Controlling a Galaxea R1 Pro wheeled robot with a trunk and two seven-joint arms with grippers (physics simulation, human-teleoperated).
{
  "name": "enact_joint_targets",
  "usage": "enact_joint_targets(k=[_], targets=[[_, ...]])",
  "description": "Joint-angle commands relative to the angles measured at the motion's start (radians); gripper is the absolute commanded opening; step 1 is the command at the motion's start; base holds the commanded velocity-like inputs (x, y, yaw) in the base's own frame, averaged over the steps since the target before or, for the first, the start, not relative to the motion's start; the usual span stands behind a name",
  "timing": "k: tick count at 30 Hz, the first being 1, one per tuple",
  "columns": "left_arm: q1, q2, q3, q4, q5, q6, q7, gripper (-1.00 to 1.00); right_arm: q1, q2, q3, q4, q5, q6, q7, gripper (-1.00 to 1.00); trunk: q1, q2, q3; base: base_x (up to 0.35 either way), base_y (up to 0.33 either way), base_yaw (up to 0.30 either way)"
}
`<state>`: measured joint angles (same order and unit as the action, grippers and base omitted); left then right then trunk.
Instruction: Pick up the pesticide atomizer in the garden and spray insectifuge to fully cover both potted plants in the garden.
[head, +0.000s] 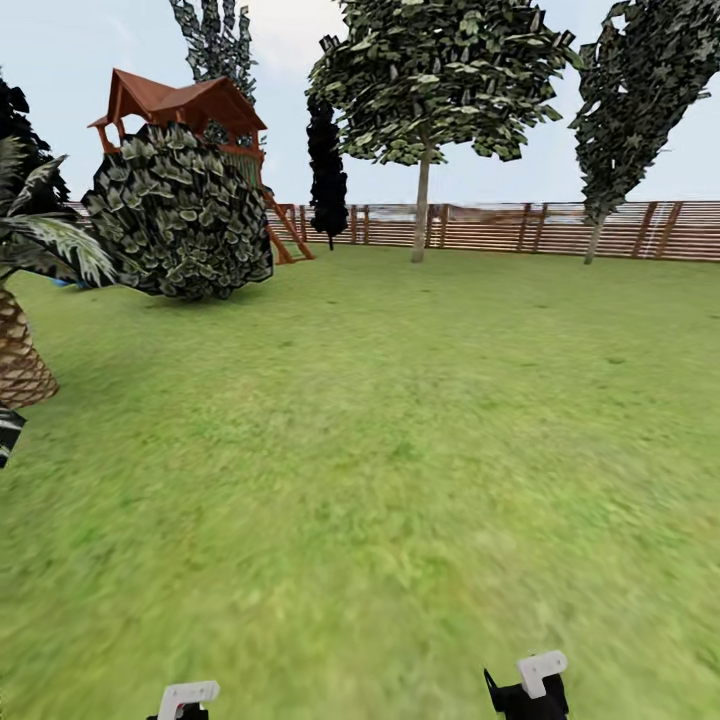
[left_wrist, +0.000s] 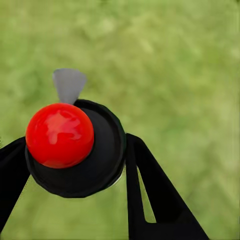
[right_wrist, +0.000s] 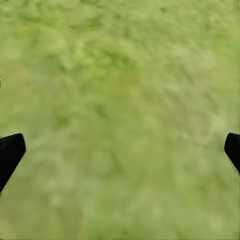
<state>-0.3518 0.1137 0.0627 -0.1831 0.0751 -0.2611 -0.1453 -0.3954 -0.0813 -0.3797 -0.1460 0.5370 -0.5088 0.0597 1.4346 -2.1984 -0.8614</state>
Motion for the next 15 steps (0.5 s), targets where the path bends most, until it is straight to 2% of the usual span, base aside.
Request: enact_joint_targets(k=[1, 10, 15], targets=[[-0.001, 0.0, 0.006, 0.002, 0.008, -0.001, -0.01, -1.0, 0.0, 0.0, -0.008, 0.0, 0.003, -0.004, 0.006, 1.0, 0.0, 0.0, -0.001, 0.335, -0.092, 0.267], [-0.001, 0.0, 0.006, 0.002, 0.008, -0.001, -0.01, -1.0, 0.0, 0.0, -0.008, 0.0, 0.003, -0.003, 0.006, 1.0, 0.0, 0.0, -0.001, 0.335, -0.092, 0.271], [-0.001, 0.0, 0.006, 0.001, 0.008, -0.001, -0.01, -1.0, 0.0, 0.0, -0.008, 0.0, 0.003, -0.004, 0.006, 1.0, 0.0, 0.0, -0.001, 0.335, -0.092, 0.056]])
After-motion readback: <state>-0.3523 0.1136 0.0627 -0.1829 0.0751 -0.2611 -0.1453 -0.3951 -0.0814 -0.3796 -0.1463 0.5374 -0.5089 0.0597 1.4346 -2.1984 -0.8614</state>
